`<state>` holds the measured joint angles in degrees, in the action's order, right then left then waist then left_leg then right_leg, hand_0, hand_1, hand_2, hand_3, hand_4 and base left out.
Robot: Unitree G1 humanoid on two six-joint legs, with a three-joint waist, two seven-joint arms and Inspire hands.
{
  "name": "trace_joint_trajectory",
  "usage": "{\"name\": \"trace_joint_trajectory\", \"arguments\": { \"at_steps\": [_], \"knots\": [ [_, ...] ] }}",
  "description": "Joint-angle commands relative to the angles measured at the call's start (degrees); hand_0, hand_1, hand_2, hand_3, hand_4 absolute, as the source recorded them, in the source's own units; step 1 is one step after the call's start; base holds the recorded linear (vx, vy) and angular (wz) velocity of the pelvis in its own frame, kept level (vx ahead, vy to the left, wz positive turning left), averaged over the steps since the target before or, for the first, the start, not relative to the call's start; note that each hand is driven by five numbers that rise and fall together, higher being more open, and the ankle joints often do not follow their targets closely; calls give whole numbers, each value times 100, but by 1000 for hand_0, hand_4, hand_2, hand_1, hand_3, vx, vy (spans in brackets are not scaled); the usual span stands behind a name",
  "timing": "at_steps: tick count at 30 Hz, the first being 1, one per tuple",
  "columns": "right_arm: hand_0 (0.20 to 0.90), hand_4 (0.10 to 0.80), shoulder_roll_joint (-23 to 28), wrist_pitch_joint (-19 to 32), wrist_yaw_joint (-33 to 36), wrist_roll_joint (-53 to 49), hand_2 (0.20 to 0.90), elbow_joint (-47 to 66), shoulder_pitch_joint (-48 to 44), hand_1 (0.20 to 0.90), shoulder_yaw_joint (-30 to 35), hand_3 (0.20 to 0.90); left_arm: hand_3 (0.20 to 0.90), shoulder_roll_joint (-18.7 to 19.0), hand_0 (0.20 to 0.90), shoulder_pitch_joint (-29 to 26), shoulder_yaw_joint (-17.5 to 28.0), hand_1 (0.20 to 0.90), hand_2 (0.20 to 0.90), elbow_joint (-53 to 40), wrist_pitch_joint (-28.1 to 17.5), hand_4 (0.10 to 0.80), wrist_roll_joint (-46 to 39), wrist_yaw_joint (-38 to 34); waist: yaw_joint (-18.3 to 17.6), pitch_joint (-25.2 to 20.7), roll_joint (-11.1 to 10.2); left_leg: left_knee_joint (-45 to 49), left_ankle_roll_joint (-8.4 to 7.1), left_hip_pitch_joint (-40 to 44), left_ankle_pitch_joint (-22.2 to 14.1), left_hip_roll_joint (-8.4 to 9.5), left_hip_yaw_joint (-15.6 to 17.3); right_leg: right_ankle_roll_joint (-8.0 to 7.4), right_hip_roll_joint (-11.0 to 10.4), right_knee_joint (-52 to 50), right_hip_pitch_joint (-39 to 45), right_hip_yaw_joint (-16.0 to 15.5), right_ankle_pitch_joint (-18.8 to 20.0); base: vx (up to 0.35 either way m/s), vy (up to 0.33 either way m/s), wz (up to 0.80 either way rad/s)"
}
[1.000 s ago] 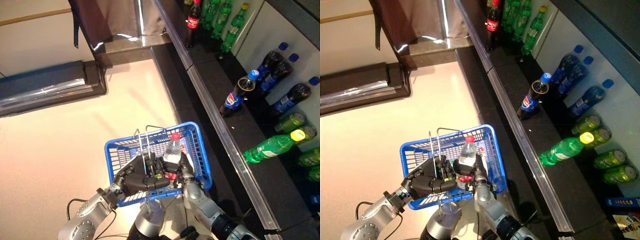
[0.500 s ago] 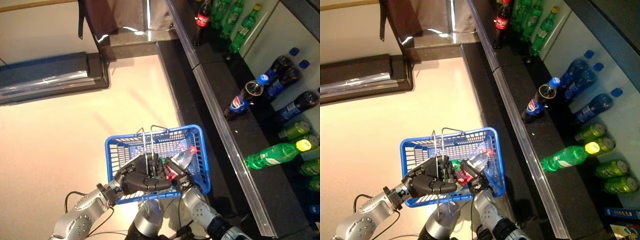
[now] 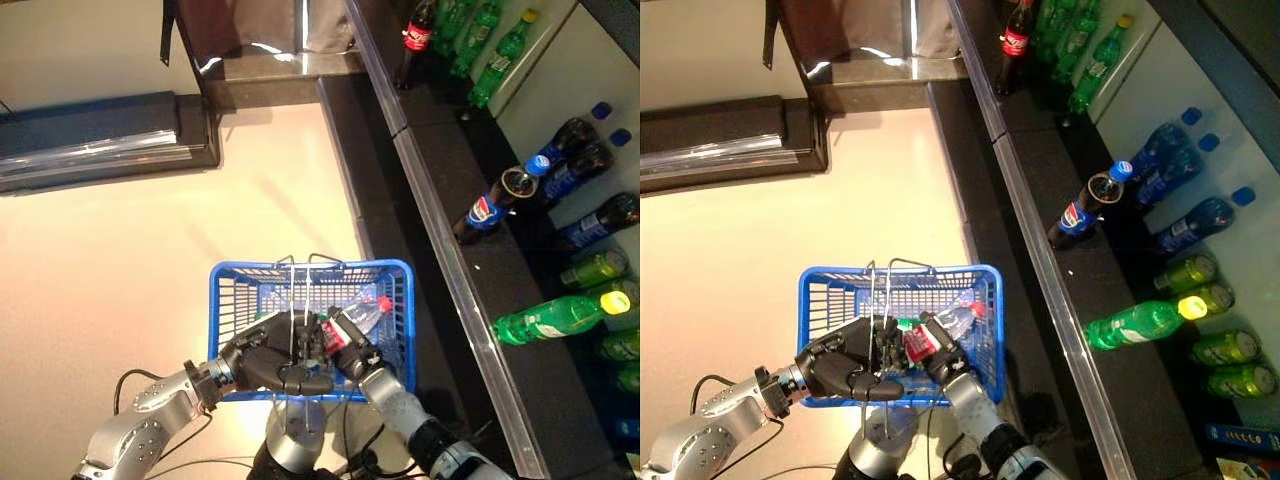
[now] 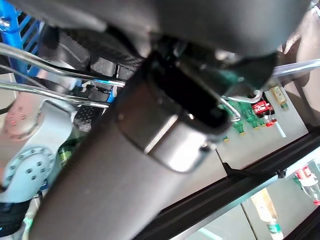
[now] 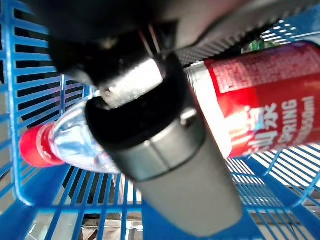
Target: Pick up the drink and place into the basket.
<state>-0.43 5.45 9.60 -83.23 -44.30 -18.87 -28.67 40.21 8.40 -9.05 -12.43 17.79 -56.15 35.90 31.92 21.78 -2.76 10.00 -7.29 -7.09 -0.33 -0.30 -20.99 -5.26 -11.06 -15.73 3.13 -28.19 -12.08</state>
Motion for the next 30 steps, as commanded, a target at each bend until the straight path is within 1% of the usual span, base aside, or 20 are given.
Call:
{"name": "trace_joint_trajectory", "arguments": {
  "at_steps": [1,6,12,13,15,16,17,21,23,28,29,30],
  "knots": [
    [900,800,-351,26,-339,67,900,415,-738,900,-71,900,200,-419,300,-921,184,300,300,-2413,-740,100,-1432,1320,-106,-386,57,274,467,-344,217,209,257,329,271,412,398,84,665,19,-6,3],
    [900,800,-436,76,-260,188,900,193,-813,900,-22,900,200,-435,300,-961,129,300,300,-2287,-698,100,-1236,1020,-99,-374,18,261,483,-313,215,183,290,310,271,399,408,89,681,27,-7,8],
    [900,800,-474,157,-251,214,900,177,-757,900,11,900,200,-541,300,-895,192,300,300,-2152,-543,100,-1154,1057,-106,-412,-11,245,489,-267,220,155,329,300,275,406,441,100,690,2,8,0],
    [900,800,-481,214,-265,275,900,199,-697,900,20,900,200,-573,300,-889,181,300,300,-2129,-522,100,-1117,1043,-126,-431,12,221,509,-314,380,178,325,318,249,431,408,31,817,-23,56,2],
    [900,800,-466,270,-321,286,900,267,-633,900,11,900,200,-587,300,-852,188,300,300,-2105,-494,100,-1093,1029,-135,-454,-3,204,511,-294,384,160,346,310,252,435,419,28,822,33,-6,5],
    [900,800,-470,278,-325,301,900,301,-605,900,4,900,200,-604,300,-835,207,300,300,-2089,-476,100,-1081,1026,-141,-462,-33,202,492,-229,243,126,366,280,277,412,457,95,708,32,-7,4],
    [900,800,-457,331,-324,320,900,399,-537,900,10,900,200,-633,300,-800,235,300,300,-2067,-418,100,-1081,1041,-154,-475,-22,199,506,-278,386,149,366,303,255,432,421,32,829,25,-1,7],
    [900,800,-416,420,-390,397,900,642,-351,900,-20,900,200,-718,300,-704,276,300,300,-1998,-349,100,-1047,949,-204,-515,-45,176,503,-254,396,123,407,289,253,449,426,39,847,-3,14,3],
    [900,800,-371,535,-394,592,900,1105,-92,900,-152,900,200,-844,300,-599,314,300,300,-1853,-325,100,-938,814,-275,-537,-77,159,496,-224,404,92,468,273,255,437,417,64,853,20,4,-4],
    [900,800,-133,543,-527,956,900,1996,566,900,-306,900,200,-1049,300,-310,451,300,300,-1550,-472,100,-678,684,-441,-586,-125,130,489,-188,411,33,586,244,255,433,393,124,866,9,5,-2],
    [900,800,-131,544,-525,957,900,1999,570,900,-309,900,200,-1050,300,-308,451,300,300,-1551,-472,100,-678,684,-442,-589,-125,130,489,-189,411,32,586,244,255,433,392,124,866,5,15,-5],
    [900,800,-45,426,-620,1095,900,2308,861,900,-314,900,200,-1142,300,-183,498,300,300,-1441,-539,100,-555,597,-515,-614,-145,96,501,-166,419,20,627,225,259,437,376,165,871,2,8,-6]
  ]
}}
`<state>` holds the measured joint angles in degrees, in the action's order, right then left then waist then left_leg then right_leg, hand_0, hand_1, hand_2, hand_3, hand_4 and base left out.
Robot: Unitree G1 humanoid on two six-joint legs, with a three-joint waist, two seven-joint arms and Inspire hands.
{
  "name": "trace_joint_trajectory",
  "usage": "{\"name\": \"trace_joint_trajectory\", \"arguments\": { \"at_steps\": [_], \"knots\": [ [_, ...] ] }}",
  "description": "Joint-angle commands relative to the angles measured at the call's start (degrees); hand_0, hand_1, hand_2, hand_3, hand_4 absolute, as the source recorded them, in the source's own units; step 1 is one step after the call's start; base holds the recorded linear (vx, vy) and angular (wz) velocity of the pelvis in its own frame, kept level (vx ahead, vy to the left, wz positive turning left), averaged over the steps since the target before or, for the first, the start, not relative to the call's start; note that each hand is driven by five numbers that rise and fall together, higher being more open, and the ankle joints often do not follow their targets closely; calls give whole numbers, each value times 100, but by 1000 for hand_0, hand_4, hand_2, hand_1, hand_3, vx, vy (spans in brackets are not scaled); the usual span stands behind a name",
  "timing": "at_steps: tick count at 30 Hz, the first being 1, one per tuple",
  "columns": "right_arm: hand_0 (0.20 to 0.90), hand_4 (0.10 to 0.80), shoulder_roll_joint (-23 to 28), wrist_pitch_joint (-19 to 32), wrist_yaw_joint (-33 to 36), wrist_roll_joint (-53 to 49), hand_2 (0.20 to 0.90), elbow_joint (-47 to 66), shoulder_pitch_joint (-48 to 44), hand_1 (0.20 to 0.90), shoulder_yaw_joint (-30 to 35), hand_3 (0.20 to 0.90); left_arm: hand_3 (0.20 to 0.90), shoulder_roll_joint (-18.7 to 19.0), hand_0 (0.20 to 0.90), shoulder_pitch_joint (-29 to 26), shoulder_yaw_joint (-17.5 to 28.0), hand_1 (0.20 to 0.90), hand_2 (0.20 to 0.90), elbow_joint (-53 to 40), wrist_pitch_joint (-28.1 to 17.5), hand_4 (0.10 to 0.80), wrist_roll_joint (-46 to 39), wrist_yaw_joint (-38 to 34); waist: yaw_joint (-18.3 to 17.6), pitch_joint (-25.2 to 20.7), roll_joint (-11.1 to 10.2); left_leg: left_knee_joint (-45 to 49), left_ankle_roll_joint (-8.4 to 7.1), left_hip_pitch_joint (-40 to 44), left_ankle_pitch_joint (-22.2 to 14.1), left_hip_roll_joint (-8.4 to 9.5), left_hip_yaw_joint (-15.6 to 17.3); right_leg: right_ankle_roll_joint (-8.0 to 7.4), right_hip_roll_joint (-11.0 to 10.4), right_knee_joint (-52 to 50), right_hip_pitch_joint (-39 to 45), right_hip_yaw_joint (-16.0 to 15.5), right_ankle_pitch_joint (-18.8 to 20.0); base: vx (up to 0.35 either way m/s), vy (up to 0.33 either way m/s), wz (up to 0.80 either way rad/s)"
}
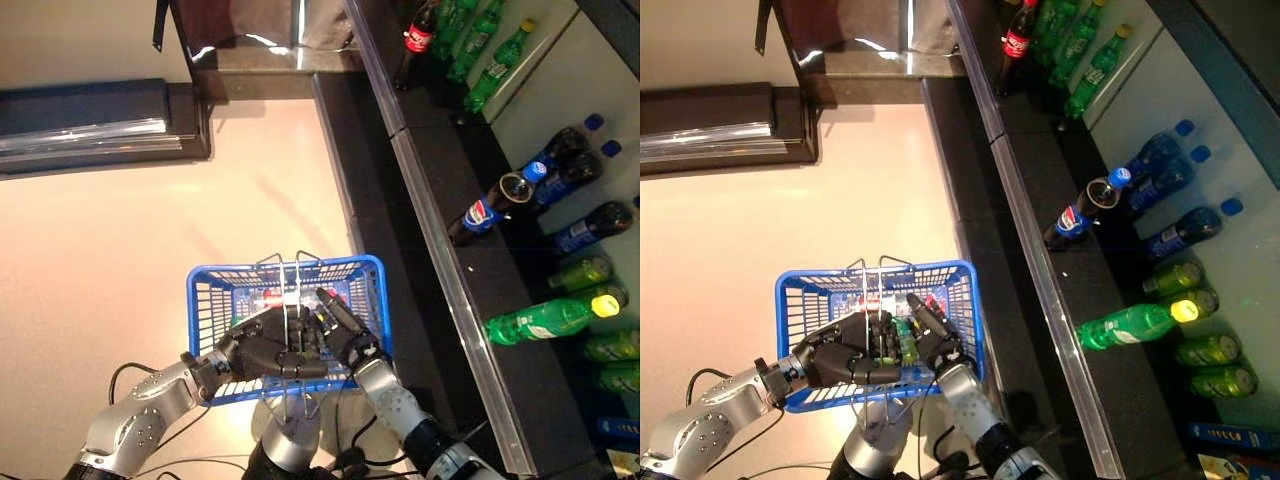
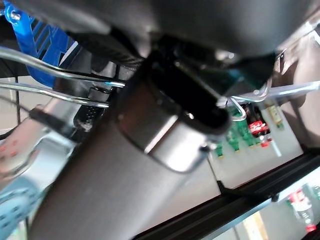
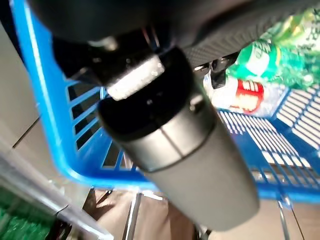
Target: Pick up the drink and place into the basket.
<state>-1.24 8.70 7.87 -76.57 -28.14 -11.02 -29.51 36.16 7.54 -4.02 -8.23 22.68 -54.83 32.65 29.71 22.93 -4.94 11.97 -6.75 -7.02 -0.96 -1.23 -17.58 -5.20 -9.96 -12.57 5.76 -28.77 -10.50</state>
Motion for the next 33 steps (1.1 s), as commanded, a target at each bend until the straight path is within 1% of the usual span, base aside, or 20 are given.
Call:
{"name": "trace_joint_trajectory", "arguments": {
  "at_steps": [1,3,4,8,9,11,12,14,15,16,17,18,20,22,24,27,28,30,31,33],
  "knots": [
    [900,800,37,101,-447,430,900,693,78,900,-231,900,200,-738,300,-96,-6,300,300,-1861,-1028,100,-687,922,-295,-732,73,-102,447,-172,482,114,286,219,149,122,113,222,714,1,12,-15],
    [900,800,190,54,-578,592,900,977,350,900,-284,900,200,-831,300,41,10,300,300,-1647,-1147,100,-475,856,-374,-759,57,-143,447,-137,489,90,345,202,152,147,107,256,725,-1,12,-16],
    [900,800,312,-1,-778,654,900,1198,551,900,-297,900,200,-902,300,137,3,300,300,-1494,-1219,100,-402,789,-441,-778,44,-165,447,-118,495,77,394,189,160,185,107,297,744,-3,12,-8],
    [900,800,545,-168,-998,901,900,1678,851,900,-329,900,200,-991,300,293,13,300,300,-1177,-1483,100,-391,633,-580,-822,33,-235,444,-83,507,49,474,162,184,261,68,396,786,-29,14,-8],
    [900,800,611,-204,-1052,982,900,1803,944,900,-350,900,200,-1026,300,334,13,300,300,-1075,-1585,100,-416,560,-622,-836,27,-253,442,-70,509,41,502,152,189,288,60,425,800,-54,12,-31],
    [900,800,851,-361,-1217,1179,900,2223,1222,900,-363,900,200,-1082,300,420,5,300,300,-714,-2010,100,-303,348,-800,-916,-5,-356,437,-48,538,13,590,109,196,398,12,514,861,-81,18,-37],
    [900,800,922,-498,-1286,1227,900,2347,1337,900,-300,900,200,-1121,300,457,-16,300,300,-505,-2199,100,-271,242,-884,-956,-12,-416,435,-17,550,-2,640,87,188,449,0,569,892,-71,19,-30],
    [900,800,975,-615,-1347,1279,900,2402,1429,900,-234,900,200,-1161,300,484,-35,300,300,-293,-2368,100,-236,111,-960,-994,-12,-479,436,24,558,-19,689,70,175,501,1,617,913,-57,33,-34],
    [900,800,1074,-802,-1414,1444,900,2477,1607,900,-116,900,200,-1230,300,543,-29,300,300,80,-2655,100,-177,-69,-1095,-1073,-7,-606,440,99,576,-48,784,36,152,587,7,690,941,-42,40,-27],
    [900,800,1075,-803,-1415,1445,900,2478,1609,900,-116,900,200,-1231,300,543,-31,300,300,85,-2658,100,-177,-67,-1090,-1075,-6,-611,440,102,578,-50,789,36,153,589,6,694,943,-72,79,-29],
    [900,800,1168,-970,-1470,1565,900,2528,1807,900,25,900,200,-1308,300,630,-21,300,300,375,-2856,100,-147,-296,-1218,-1156,9,-730,440,170,597,-79,881,9,128,681,13,766,974,-43,57,-19],
    [900,800,1194,-1042,-1529,1609,900,2543,1871,900,73,900,200,-1333,300,660,-21,300,300,476,-2938,100,-150,-296,-1254,-1176,17,-763,440,189,601,-86,907,2,120,707,12,788,983,-72,97,-41],
    [900,800,1360,-1344,-1857,1893,900,2560,2240,900,381,900,200,-1497,300,793,-16,300,300,1097,-3294,100,-258,-275,-1494,-1309,59,-957,438,298,623,-138,1093,-45,75,855,2,937,1032,-74,86,-43],
    [900,800,1428,-1476,-2042,1974,900,2521,2412,900,529,900,200,-1579,300,841,-17,300,300,1427,-3413,100,-370,-298,-1626,-1372,82,-1041,429,349,622,-162,1197,-70,54,925,-17,1026,1060,-73,41,-38],
    [900,800,1488,-1650,-2194,2279,900,2308,2571,900,740,900,200,-1738,300,788,-36,300,300,2060,-3643,100,-430,-410,-1833,-1460,114,-1145,419,447,600,-196,1343,-112,15,1032,-26,1163,1112,-63,34,-39],
    [900,800,1489,-1730,-2197,2595,900,2029,2635,900,870,900,200,-1875,300,717,-40,300,300,2512,-3727,100,-441,-685,-1975,-1521,146,-1238,407,545,593,-219,1459,-142,-19,1116,-14,1254,1163,-33,21,-25],
    [900,800,1479,-1734,-2102,2891,900,1751,2666,900,977,900,200,-1983,300,665,-23,300,300,2864,-3770,100,-274,-1057,-2079,-1578,157,-1349,404,640,600,-240,1549,-169,-48,1212,14,1312,1223,-47,-5,-26],
    [900,800,1449,-1747,-2061,3162,900,1313,2677,900,1094,900,200,-2085,300,617,-12,300,300,3317,-3805,100,-73,-1352,-2193,-1670,153,-1483,392,734,611,-277,1693,-195,-77,1334,25,1375,1297,-47,-16,-22],
    [900,800,1420,-1724,-2007,3375,900,1087,2671,900,1158,900,200,-2134,300,595,3,300,300,3542,-3769,100,-26,-1562,-2244,-1711,153,-1533,388,766,617,-292,1754,-207,-86,1374,19,1404,1331,-29,-16,-26],
    [900,800,1405,-1741,-1885,3493,900,1000,2666,900,1184,900,200,-2157,300,581,10,300,300,3620,-3670,100,-20,-1739,-2264,-1727,154,-1555,387,780,621,-298,1781,-212,-90,1389,16,1417,1347,-41,-24,-27]
  ]
}}
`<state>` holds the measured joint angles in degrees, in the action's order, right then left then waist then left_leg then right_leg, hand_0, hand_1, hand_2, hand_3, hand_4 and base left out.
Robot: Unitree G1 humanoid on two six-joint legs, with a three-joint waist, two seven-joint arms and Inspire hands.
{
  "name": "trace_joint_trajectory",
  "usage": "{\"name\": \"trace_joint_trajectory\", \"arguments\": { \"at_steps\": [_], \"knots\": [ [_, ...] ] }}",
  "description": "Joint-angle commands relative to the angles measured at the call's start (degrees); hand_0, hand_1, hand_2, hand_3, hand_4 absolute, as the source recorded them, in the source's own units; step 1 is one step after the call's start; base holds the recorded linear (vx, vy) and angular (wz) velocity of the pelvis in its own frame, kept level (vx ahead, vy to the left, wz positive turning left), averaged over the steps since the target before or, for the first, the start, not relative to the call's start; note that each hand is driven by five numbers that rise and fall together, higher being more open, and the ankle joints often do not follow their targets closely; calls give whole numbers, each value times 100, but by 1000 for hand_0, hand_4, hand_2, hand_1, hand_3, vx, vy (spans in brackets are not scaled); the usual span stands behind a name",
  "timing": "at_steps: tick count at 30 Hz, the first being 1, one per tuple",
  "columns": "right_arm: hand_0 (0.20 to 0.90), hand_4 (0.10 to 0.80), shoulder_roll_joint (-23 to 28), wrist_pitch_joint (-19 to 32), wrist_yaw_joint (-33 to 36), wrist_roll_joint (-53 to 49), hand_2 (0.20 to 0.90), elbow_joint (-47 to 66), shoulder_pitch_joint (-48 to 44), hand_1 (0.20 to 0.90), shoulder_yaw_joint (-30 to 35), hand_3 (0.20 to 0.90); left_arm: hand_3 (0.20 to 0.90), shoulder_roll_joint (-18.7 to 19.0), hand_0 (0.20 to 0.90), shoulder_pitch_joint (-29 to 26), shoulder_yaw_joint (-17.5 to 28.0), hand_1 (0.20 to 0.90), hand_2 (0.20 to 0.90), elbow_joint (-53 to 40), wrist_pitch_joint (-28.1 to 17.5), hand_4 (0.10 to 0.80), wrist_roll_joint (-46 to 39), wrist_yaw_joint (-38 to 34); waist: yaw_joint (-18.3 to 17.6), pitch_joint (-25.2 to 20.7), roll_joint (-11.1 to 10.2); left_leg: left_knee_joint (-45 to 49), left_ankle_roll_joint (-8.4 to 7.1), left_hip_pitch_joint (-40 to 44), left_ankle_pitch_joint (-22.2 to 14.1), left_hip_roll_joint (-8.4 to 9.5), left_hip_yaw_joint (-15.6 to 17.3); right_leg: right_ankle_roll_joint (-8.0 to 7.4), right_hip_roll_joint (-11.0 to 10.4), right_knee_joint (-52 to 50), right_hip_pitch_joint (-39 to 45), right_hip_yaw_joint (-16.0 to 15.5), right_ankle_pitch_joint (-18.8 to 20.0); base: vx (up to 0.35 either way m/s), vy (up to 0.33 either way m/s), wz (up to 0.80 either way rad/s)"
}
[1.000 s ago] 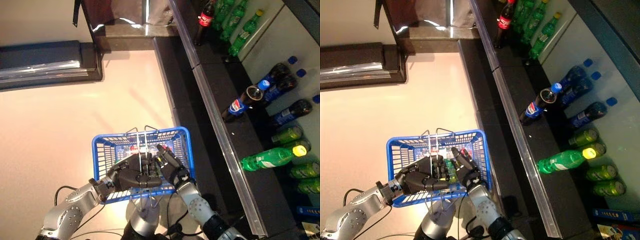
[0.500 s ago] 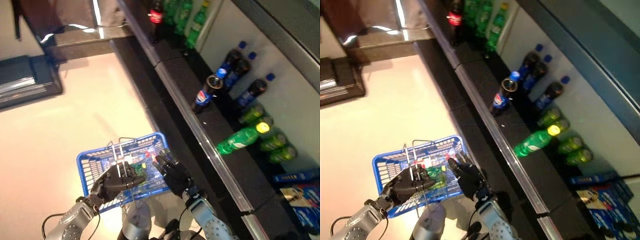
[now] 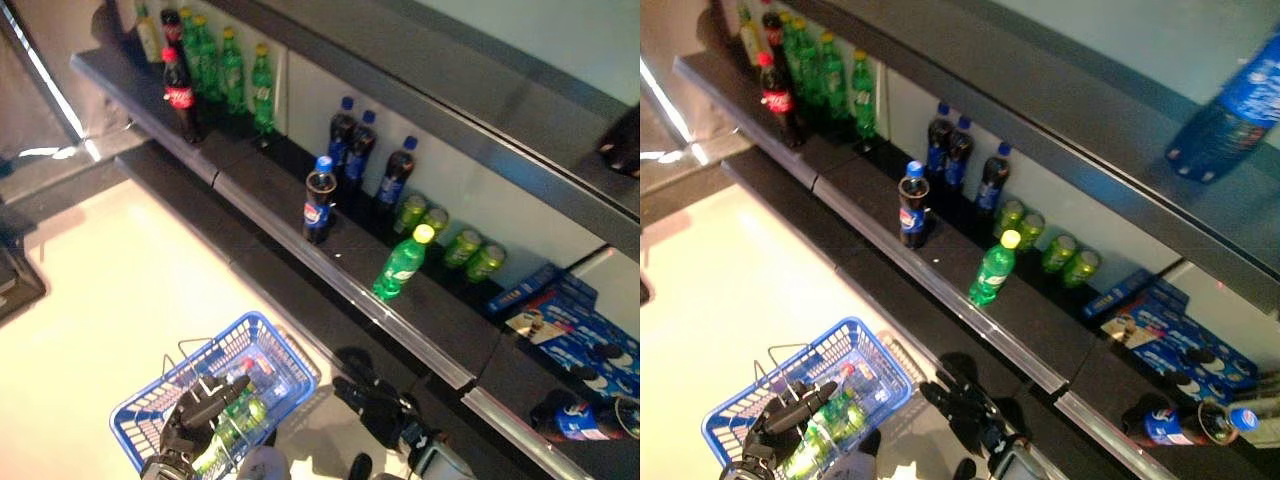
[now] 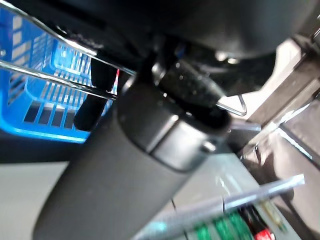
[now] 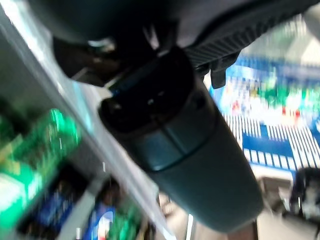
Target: Pick up the drink and place into the basket.
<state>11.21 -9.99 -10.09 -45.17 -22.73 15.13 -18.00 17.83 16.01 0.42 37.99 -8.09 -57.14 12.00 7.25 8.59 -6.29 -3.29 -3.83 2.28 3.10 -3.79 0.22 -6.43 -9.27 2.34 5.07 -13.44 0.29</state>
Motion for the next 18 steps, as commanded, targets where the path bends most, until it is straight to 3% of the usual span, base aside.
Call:
{"name": "trace_joint_trajectory", "arguments": {
  "at_steps": [1,4,8,13,18],
  "knots": [
    [900,800,126,264,-148,786,900,-92,-21,900,109,900,200,-401,300,-382,-387,300,300,-420,-666,100,222,139,-115,-360,290,-85,93,-111,196,-61,115,-99,-160,-43,64,-69,303,-74,-40,-21],
    [900,800,44,446,164,1792,900,-1370,-361,900,242,900,200,-574,300,-758,-176,300,300,833,-560,100,561,-481,-291,-466,300,-133,101,-38,146,-81,297,-106,-168,33,17,59,366,-53,-39,-30],
    [900,800,-14,776,471,2662,900,-3235,-833,900,349,900,200,-682,300,-1143,84,300,300,2312,-596,100,810,-671,-423,-590,334,-171,101,31,62,-108,488,-111,-175,172,17,166,424,-35,-38,-20],
    [900,800,-96,905,810,3109,900,-4440,-985,900,659,900,200,-749,300,-1312,212,300,300,3073,-600,100,895,-795,-504,-653,383,-171,110,88,-19,-100,593,-128,-197,217,-5,227,462,-30,-28,-13],
    [900,800,-63,848,881,3415,900,-4926,-1025,900,912,900,200,-811,300,-1371,322,300,300,3235,-589,100,649,-810,-573,-674,434,-171,122,152,-87,-98,675,-115,-184,231,-31,302,470,-26,-15,-8]
  ]
}}
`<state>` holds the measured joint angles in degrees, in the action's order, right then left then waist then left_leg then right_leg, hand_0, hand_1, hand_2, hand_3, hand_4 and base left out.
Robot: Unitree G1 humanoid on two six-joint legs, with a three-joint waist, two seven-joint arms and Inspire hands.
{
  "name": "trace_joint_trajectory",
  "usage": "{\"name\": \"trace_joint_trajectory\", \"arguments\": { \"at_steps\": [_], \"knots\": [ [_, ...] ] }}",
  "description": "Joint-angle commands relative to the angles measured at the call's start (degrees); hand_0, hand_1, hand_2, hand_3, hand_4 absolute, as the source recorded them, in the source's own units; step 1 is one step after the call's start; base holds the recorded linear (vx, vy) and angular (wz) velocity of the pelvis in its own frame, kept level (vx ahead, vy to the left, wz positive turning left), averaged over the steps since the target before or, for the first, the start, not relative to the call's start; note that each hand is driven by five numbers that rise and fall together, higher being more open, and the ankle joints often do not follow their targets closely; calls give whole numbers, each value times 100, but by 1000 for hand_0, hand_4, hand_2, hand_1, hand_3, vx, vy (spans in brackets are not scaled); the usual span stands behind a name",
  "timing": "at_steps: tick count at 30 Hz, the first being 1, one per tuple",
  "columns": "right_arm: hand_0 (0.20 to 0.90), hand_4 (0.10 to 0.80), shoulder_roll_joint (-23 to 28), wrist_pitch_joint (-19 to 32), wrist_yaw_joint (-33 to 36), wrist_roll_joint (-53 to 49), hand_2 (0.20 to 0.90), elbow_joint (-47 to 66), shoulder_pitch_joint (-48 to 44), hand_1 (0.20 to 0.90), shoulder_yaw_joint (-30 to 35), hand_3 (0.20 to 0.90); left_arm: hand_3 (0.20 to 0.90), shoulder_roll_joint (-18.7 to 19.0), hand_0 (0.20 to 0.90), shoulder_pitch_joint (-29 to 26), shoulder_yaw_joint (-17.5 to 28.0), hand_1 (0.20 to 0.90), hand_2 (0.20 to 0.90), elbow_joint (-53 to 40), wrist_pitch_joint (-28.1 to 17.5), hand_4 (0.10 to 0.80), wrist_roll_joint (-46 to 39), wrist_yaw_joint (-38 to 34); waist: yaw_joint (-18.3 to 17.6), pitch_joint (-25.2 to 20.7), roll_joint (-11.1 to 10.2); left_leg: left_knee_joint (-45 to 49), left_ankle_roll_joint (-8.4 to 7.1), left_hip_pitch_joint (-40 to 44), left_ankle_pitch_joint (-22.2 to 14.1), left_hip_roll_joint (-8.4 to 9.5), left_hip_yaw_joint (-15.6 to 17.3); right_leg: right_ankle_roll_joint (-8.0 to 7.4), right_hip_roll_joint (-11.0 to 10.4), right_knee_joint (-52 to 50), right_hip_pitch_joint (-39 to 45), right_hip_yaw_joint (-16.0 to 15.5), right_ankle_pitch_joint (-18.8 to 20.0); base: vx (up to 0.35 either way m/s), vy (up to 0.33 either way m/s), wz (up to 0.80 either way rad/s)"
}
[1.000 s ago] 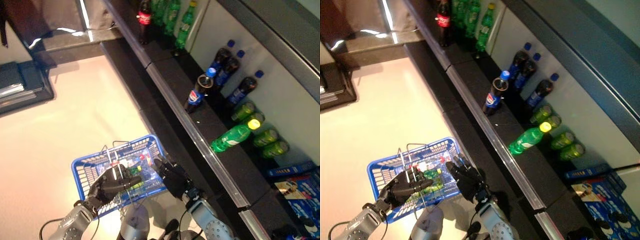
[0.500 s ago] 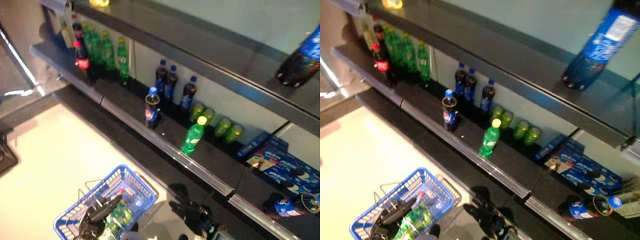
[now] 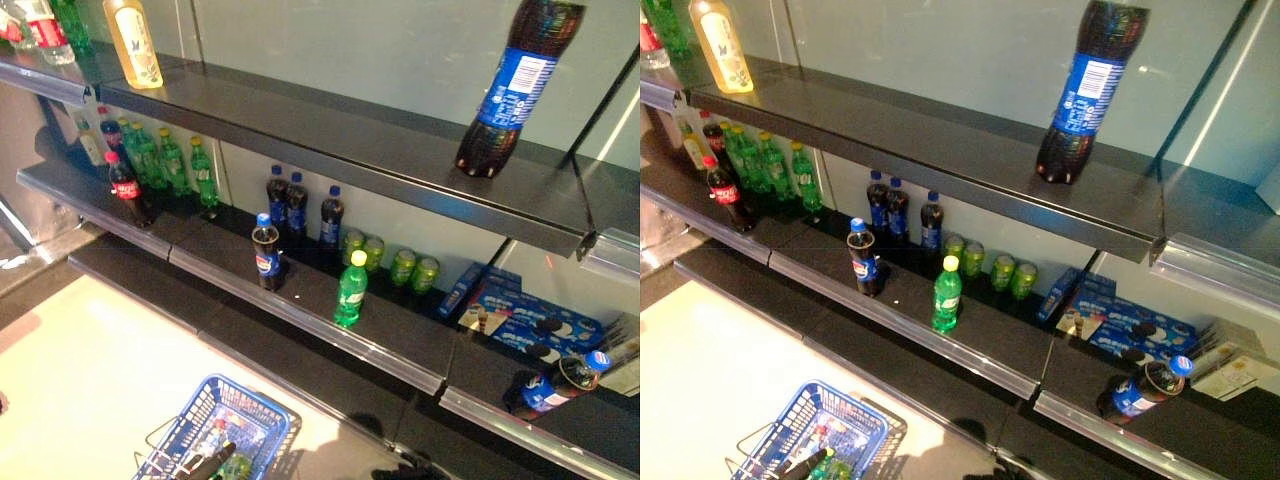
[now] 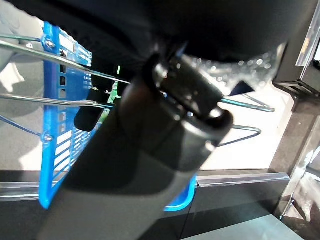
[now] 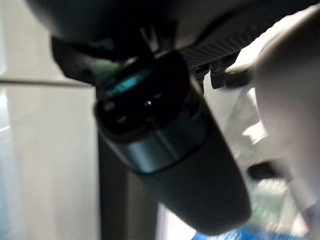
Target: Pick up the drink and place into the basket.
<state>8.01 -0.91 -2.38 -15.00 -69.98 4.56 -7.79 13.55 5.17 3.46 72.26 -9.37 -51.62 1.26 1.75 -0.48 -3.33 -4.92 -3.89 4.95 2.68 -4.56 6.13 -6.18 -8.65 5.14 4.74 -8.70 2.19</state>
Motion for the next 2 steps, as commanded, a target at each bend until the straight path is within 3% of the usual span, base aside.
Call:
{"name": "trace_joint_trajectory", "arguments": {
  "at_steps": [1,2],
  "knots": [
    [900,800,256,-45,119,408,900,-231,31,900,-98,900,200,-387,300,-295,21,300,300,-194,-453,100,90,274,-24,232,143,-8,129,-112,-48,-22,86,-137,-243,-50,0,-171,281,-19,-12,-5],
    [900,800,252,-24,167,442,900,-281,28,900,-71,900,200,-404,300,-315,8,300,300,-208,-446,100,86,264,-34,228,158,-8,127,-109,-54,-29,92,-131,-235,-52,-5,-168,281,-11,-6,-4]
  ]
}}
